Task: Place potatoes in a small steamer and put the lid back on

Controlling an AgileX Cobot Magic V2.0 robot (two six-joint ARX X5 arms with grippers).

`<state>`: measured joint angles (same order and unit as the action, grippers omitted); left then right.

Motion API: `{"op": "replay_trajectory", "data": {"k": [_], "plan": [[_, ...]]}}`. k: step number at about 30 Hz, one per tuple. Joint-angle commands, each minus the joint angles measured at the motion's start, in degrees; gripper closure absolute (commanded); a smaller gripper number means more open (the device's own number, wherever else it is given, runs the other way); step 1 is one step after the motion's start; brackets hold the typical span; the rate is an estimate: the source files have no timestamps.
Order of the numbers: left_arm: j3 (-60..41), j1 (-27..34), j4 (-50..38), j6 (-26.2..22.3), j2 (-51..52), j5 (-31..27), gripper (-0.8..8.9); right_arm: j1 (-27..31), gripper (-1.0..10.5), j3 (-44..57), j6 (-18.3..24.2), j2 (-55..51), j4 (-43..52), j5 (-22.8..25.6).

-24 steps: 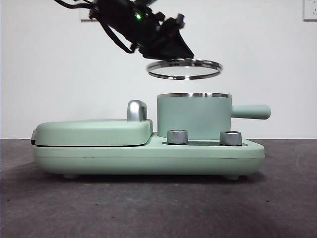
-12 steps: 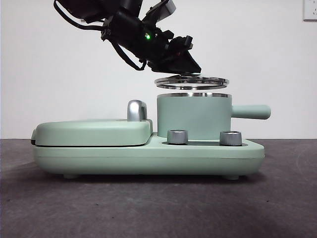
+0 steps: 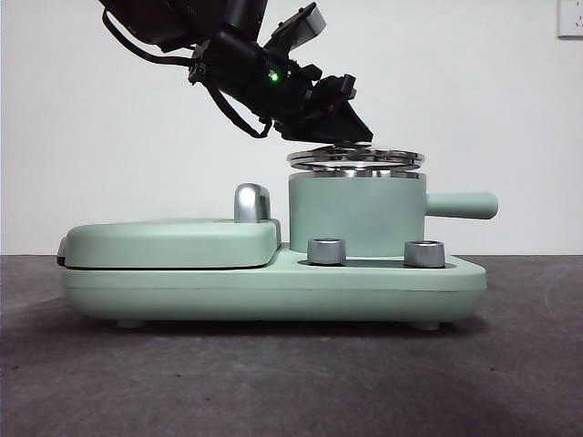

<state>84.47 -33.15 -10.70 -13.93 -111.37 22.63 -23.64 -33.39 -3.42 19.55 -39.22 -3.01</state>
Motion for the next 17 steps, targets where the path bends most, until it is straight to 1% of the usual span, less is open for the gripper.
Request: {"op": "replay_trajectory", "data": {"k": [1, 17], "plan": [[2.21, -0.24, -2.12, -0.13, -1.38, 0.44, 8.01, -0.37, 7.2, -0.28, -0.22, 0.09, 0.48, 0.07], [2.21, -0.31, -1.49, 0.55, -3.37, 0.5, 8.01, -0.37, 7.2, -0.28, -0.22, 0.09, 0.48, 0.09]]}}
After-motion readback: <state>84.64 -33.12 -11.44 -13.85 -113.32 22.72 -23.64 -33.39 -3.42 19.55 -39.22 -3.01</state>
